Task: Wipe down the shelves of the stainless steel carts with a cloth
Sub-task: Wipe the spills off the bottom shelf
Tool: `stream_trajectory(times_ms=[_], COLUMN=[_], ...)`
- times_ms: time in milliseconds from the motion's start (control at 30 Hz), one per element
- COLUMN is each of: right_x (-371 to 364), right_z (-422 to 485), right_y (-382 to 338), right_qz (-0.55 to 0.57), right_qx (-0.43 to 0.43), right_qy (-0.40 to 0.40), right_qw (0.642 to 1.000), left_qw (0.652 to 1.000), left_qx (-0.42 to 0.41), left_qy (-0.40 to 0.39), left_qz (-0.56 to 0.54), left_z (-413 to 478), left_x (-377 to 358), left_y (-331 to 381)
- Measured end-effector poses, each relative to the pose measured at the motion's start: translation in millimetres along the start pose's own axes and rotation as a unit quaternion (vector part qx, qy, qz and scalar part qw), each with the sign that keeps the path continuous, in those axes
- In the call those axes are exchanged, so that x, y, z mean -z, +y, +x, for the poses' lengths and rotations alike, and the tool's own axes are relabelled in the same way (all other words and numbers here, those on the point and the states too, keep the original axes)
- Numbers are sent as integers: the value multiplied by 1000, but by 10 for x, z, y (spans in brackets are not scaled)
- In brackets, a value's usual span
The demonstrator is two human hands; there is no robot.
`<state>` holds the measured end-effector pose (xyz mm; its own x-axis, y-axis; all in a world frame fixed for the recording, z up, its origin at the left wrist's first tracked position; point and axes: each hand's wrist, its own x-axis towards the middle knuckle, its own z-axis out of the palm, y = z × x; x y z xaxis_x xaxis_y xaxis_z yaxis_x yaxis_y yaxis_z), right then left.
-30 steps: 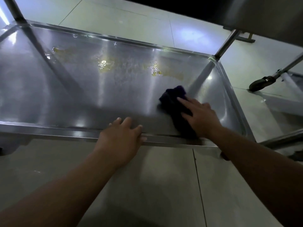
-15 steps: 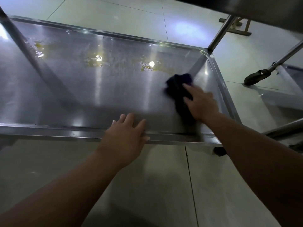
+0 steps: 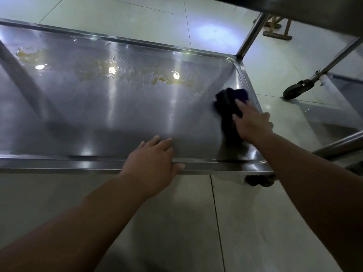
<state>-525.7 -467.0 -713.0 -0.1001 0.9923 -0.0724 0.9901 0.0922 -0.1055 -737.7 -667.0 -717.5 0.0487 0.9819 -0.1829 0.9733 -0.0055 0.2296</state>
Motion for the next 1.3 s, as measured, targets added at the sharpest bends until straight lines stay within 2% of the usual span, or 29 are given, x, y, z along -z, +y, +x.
stream_trajectory(times_ms=[33, 67, 100, 167, 233, 267, 300, 333, 400, 467, 500, 533, 600, 667, 700, 733, 767, 867, 933, 967, 1100, 1133, 1167, 1267, 1300], right_x=[10, 10, -4, -72, -160, -183, -177, -162, -96, -53, -55, -68, -122, -165, -174, -156, -116, 3, 18, -16, -157, -160, -150, -89, -77], right_z=[35, 30, -6, -154, -303, -320, -285, -208, -28, 58, 36, -23, -239, -511, -613, -665, -681, -630, -697, -781, -1164, -1182, -1174, -1140, -1164], right_y=[-15, -78, -163, -296, -295, -235, -152, -52, 120, 156, 110, 46, -31, 12, 74, 149, 221, 312, 215, 147, 80, 131, 193, 275, 236], right_qz=[7, 6, 0, -3, 0, -4, -10, -18, -18, -11, -19, -23, -22, -29, -36, -47, -62, -95, -94, -88, -44, -54, -72, -62, -52], right_qx=[-63, -81, -56, 82, 241, 284, 285, 243, 76, -62, -73, -50, 69, 205, 239, 238, 201, 6, -36, -18, 176, 178, 143, -69, -111], right_qy=[5, 5, 0, 0, 13, 23, 33, 43, 44, 38, 38, 36, 31, 28, 27, 25, 25, 13, 5, 8, 21, 27, 34, 26, 19], right_qw=[998, 997, 998, 997, 970, 958, 958, 969, 996, 997, 996, 998, 997, 978, 970, 970, 977, 995, 995, 996, 983, 982, 986, 995, 992], left_qw=[1000, 1000, 1000, 1000, 999, 999, 999, 999, 999, 998, 998, 998, 998, 999, 999, 999, 999, 1000, 999, 999, 999, 1000, 1000, 999, 999], left_qx=[6, 12, 18, 31, 39, 38, 35, 33, 35, 42, 44, 45, 42, 38, 35, 32, 28, 14, 5, 1, -15, -17, -20, -32, -33], left_qy=[-3, -3, -1, 0, -7, -12, -18, -23, -28, -29, -29, -30, -27, -23, -21, -17, -15, -15, -23, -26, -19, -16, -10, 21, 32], left_qz=[-2, -3, -3, 0, 7, 12, 19, 26, 30, 23, 21, 22, 29, 27, 22, 18, 18, 19, 24, 31, 32, 21, 13, 6, 8], left_z=[23, 40, 47, 62, 71, 76, 79, 79, 81, 87, 88, 82, 71, 59, 53, 48, 41, 15, 11, 10, -8, -25, -42, -114, -142], left_x=[19, 42, 63, 90, 95, 96, 97, 99, 107, 118, 118, 112, 101, 90, 84, 75, 63, 10, -4, -5, -23, -27, -30, -28, -20], left_y=[29, 61, 94, 156, 190, 199, 203, 204, 206, 209, 213, 214, 210, 204, 201, 194, 184, 108, 56, 42, 19, -1, -31, -132, -158])
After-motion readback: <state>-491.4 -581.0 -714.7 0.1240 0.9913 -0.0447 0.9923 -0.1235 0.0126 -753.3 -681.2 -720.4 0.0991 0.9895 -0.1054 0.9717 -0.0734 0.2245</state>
